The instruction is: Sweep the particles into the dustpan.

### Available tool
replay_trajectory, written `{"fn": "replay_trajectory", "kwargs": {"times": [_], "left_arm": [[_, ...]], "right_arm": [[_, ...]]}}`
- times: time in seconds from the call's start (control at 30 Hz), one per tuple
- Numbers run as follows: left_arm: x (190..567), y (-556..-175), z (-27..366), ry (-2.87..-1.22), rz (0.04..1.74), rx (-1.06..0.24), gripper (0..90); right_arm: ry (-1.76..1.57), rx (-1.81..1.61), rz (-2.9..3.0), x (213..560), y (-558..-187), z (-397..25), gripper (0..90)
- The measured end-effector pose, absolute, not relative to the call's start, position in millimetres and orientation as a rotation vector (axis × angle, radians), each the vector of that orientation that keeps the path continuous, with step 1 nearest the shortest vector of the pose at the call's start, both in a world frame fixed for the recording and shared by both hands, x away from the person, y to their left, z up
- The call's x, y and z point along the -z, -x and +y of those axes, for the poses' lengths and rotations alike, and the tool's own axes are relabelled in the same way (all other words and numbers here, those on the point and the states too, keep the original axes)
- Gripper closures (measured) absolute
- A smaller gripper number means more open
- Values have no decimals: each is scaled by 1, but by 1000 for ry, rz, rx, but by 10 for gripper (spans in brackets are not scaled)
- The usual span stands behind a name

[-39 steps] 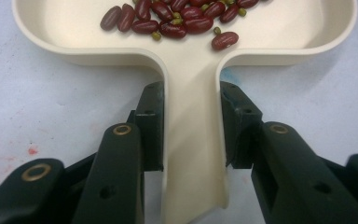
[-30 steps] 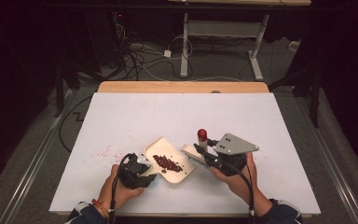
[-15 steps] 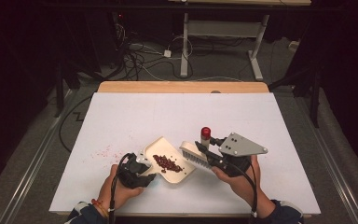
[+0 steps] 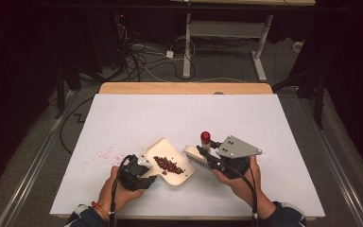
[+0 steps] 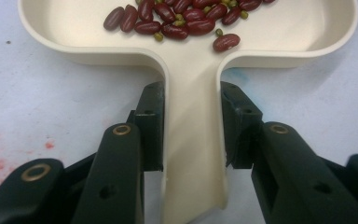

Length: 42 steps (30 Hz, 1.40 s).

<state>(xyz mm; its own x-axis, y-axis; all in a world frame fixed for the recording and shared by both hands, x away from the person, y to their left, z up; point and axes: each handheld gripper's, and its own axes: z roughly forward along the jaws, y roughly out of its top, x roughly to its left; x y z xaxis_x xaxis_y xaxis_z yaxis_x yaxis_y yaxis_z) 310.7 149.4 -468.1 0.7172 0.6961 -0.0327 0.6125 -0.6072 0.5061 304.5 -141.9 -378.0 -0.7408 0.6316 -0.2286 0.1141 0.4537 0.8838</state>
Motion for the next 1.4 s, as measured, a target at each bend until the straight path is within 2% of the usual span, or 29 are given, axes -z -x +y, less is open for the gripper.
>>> {"fn": "replay_trajectory", "kwargs": {"times": [0.3, 0.6, 0.83, 1.17, 1.4], "left_arm": [[469, -311, 150, -2434, 1008, -229, 636], [469, -311, 149, -2430, 1011, -223, 637], [471, -312, 150, -2430, 1016, -220, 636], [473, -312, 151, -2421, 1025, -218, 634], [473, -314, 153, -2403, 1045, -217, 635]], "right_arm": [[-655, -1236, 2154, 376, -305, -145, 696], [-606, -1315, 2207, 373, -292, -130, 696], [-629, -1371, 2144, 361, -291, -142, 696], [-649, -1348, 2118, 365, -306, -145, 696], [-598, -1363, 2091, 375, -326, -112, 696]]}}
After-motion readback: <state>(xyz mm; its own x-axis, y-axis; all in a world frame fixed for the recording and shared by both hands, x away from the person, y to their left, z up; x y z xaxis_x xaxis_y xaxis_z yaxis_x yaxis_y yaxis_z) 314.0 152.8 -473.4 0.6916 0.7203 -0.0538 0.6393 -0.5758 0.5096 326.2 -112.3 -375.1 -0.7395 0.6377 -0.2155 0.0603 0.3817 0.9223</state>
